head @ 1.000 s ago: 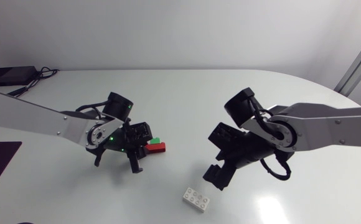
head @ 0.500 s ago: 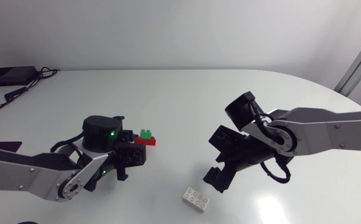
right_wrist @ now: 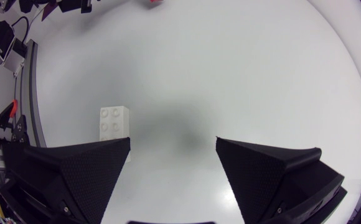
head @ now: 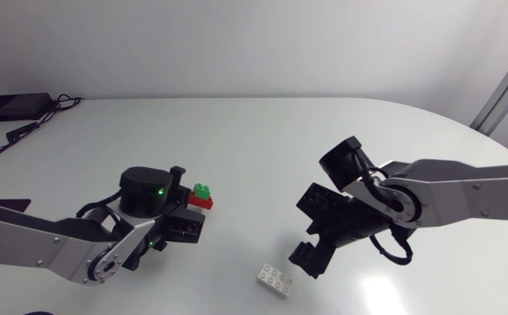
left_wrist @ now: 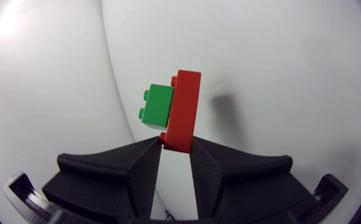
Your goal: Separate the duplo bricks
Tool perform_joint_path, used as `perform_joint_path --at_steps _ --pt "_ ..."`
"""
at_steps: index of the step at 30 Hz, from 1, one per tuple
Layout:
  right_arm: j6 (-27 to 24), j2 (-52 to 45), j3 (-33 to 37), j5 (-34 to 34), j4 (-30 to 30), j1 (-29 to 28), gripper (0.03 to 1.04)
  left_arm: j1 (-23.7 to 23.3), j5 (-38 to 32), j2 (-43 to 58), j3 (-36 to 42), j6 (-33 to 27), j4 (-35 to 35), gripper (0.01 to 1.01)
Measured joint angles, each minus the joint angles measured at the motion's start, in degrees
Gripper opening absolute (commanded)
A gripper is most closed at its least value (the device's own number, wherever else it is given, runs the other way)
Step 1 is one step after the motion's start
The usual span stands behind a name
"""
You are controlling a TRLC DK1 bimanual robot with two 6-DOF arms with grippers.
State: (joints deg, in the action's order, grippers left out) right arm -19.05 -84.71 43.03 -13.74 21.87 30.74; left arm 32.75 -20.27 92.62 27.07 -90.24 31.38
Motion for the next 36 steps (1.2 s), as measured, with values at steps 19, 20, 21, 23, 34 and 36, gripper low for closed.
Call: perform_joint_path --at_steps 19,20,21,23,34,36 --pt "0.00 0.28 -0.07 0.00 0.00 -0.02 0.99 1.77 -1.62 1.33 -4.28 -0.85 4.20 0.582" --pt "0.02 0.28 -0.07 0.00 0.00 -0.02 0.99 1.77 -1.64 0.87 -4.81 -1.29 3.39 0.643" --pt "0.02 0.28 -0.07 -0.02 0.00 -0.02 0.99 1.77 -1.66 0.46 -5.18 -1.51 2.82 0.687" --pt "0.02 0.28 -0.07 0.00 0.00 0.00 0.99 1.77 -1.66 -0.42 -5.70 -1.70 1.77 0.744" --pt "0.02 0.28 -0.07 -0.02 0.00 0.00 0.99 1.77 -2.25 -8.11 -6.19 -1.86 -5.77 0.970" --pt "0.02 0.28 -0.07 0.00 0.00 0.00 0.99 1.77 -2.03 -10.43 -6.16 -1.84 -8.50 0.972"
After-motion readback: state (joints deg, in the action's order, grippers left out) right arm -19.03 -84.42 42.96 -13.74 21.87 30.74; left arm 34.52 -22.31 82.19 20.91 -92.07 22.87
